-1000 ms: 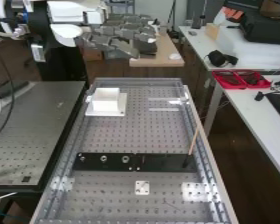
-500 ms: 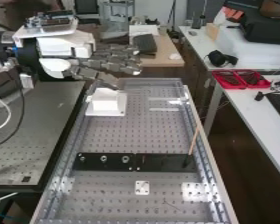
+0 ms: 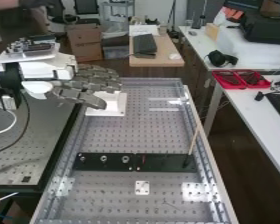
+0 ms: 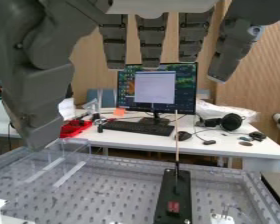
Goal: Grab the smaller nut and place it in the white container
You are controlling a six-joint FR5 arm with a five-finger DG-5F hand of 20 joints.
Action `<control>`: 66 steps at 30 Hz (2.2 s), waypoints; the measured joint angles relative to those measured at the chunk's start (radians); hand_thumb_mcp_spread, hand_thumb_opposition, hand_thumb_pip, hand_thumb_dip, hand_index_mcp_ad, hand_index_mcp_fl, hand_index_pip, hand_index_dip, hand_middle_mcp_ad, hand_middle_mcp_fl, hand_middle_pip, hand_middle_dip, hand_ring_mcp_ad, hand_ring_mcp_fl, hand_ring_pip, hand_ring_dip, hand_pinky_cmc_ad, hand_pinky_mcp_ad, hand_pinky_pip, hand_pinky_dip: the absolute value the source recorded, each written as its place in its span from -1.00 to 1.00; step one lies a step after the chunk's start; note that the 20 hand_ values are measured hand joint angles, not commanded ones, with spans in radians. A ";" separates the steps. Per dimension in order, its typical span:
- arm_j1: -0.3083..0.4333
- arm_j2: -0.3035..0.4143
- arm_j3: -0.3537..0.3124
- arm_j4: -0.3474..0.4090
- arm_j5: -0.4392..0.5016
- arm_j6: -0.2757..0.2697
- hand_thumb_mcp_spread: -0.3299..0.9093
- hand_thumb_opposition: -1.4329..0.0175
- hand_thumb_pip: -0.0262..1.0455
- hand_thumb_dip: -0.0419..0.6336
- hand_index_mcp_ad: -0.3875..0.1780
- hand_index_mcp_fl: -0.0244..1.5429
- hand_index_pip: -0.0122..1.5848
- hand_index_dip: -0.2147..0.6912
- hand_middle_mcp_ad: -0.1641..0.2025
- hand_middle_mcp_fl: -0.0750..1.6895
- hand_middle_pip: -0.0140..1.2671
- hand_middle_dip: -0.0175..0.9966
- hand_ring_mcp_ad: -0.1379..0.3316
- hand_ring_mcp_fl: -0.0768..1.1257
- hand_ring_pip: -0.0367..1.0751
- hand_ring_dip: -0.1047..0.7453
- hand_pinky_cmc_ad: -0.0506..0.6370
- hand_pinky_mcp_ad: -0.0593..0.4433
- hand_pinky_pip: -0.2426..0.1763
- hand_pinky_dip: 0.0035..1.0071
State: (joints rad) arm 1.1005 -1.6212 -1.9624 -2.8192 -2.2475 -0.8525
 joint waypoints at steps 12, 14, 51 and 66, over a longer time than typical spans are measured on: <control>-0.039 -0.031 -0.037 0.035 -0.071 -0.060 0.03 -0.08 0.10 -0.51 -0.03 -0.94 -0.19 -0.60 0.29 -0.87 -0.76 -0.59 0.41 -0.87 -0.78 -0.62 0.36 0.48 -0.28 -0.25; -0.044 -0.042 -0.037 0.039 -0.082 -0.070 0.04 -0.08 0.17 -0.50 -0.02 -0.94 -0.12 -0.60 0.28 -0.87 -0.76 -0.59 0.39 -0.87 -0.78 -0.62 0.36 0.48 -0.28 -0.25; -0.206 -0.313 0.100 -0.001 -0.402 -0.271 0.08 -0.13 0.25 -0.36 -0.19 -0.98 0.64 -0.64 0.27 -0.86 -0.77 -0.59 0.34 -0.87 -0.78 -0.62 0.29 0.48 -0.28 -0.32; -0.201 -0.342 0.099 0.038 -0.346 -0.175 0.08 -0.14 0.25 -0.36 -0.16 -0.91 0.70 -0.58 0.29 -0.86 -0.77 -0.59 0.34 -0.87 -0.79 -0.62 0.30 0.47 -0.29 -0.32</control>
State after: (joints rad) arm 0.8990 -1.9635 -1.8634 -2.7810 -2.5932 -1.0274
